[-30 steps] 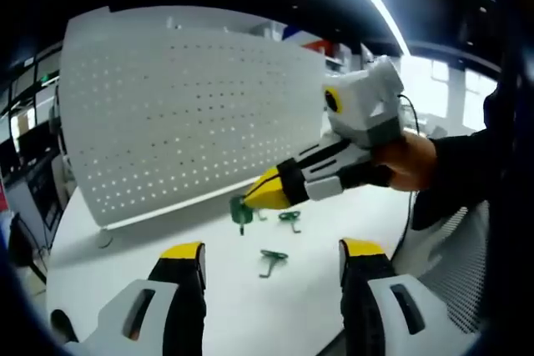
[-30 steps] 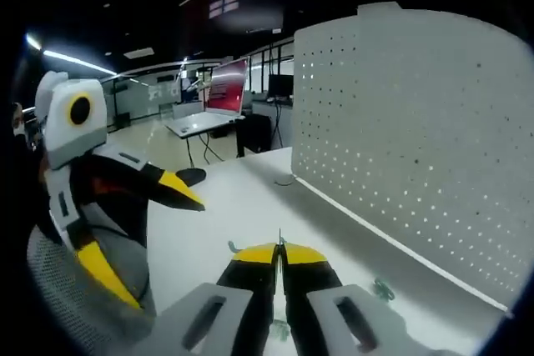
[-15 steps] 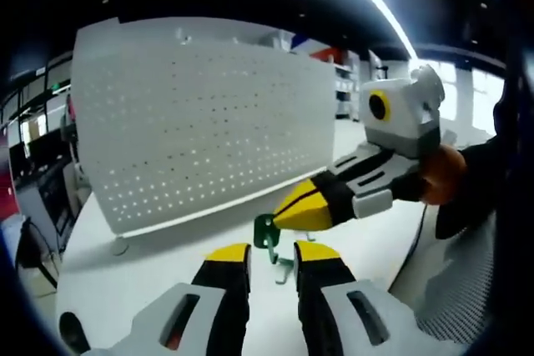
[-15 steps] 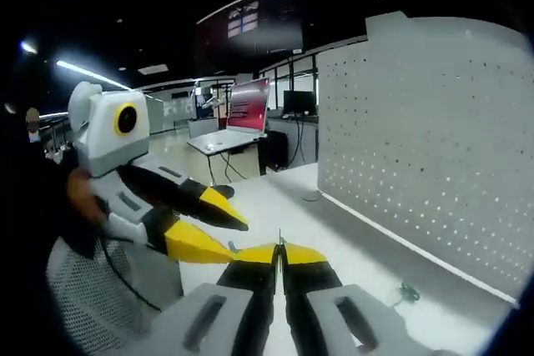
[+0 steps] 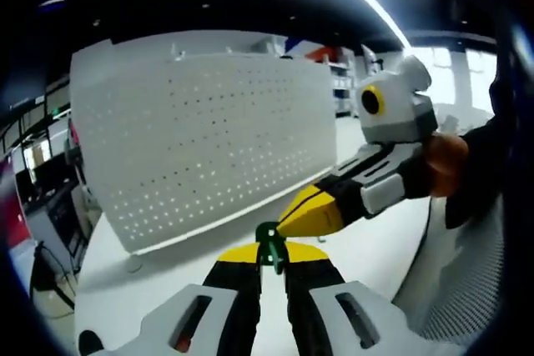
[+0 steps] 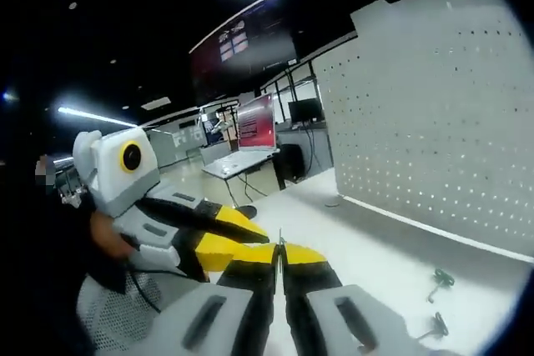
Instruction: Insert the hook assembly into the mounting plate slot until the hook locks in place.
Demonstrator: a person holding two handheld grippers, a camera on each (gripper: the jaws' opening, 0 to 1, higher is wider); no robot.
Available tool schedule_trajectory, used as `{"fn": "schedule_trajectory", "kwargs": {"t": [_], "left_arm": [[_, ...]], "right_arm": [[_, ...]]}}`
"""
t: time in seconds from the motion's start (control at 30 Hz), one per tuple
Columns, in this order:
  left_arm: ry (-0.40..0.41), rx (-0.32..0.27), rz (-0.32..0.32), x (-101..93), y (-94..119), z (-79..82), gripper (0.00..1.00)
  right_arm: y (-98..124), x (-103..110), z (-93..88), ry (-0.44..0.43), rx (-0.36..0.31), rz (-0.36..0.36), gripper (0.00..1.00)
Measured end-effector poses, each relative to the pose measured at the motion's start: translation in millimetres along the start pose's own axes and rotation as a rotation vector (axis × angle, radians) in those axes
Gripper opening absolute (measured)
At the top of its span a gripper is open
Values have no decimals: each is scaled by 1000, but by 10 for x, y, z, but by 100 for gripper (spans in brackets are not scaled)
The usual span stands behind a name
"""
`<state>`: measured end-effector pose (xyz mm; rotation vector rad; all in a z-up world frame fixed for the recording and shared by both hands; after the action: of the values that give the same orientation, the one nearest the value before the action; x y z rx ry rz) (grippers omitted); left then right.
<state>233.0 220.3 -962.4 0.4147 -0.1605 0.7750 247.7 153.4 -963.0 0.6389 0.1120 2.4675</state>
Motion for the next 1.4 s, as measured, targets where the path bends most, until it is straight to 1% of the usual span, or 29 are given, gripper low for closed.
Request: {"fn": "schedule_trajectory", "kwargs": {"t": [0.03, 0.1, 0.23, 0.43, 0.6, 0.7, 1.03, 1.13, 1.4], "left_arm": [[-12, 0, 0, -4, -1, 1, 9], [-27, 1, 0, -7, 0, 3, 8], [-51, -7, -1, -13, 1, 18, 5], [-64, -6, 8, -2, 3, 14, 4], [-64, -10, 8, 0, 2, 17, 4], [-60, -4, 13, 7, 2, 7, 4], [-43, 2, 20, 16, 6, -1, 4], [-55, 8, 18, 13, 9, -4, 4], [-55, 2, 23, 19, 13, 9, 3]], "right_arm": [[0, 15, 4, -44, -9, 14, 0], [3, 11, 1, -79, -13, 26, 0], [4, 12, -5, -96, -12, 31, 0], [3, 31, -10, -106, -9, 40, 0], [4, 32, -4, -96, -12, 40, 0], [-2, 58, 2, -59, -15, 38, 0], [6, 82, 14, -48, -26, 39, 0], [5, 84, 6, -45, -24, 39, 0], [-1, 86, 14, 5, -25, 27, 0]]}}
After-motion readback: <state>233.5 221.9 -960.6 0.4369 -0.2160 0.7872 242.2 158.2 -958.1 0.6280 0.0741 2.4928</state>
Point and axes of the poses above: the point that each gripper's makers call its tool centre point, and the gripper's own axes: y roughly backward along the fingers, x roughly to its left, z roughly out of its top, the point moved 4 cm from there along y, roughly backward along the fingers, and after that the axes turned 10 degrees about -y, right-handed, at the moved point
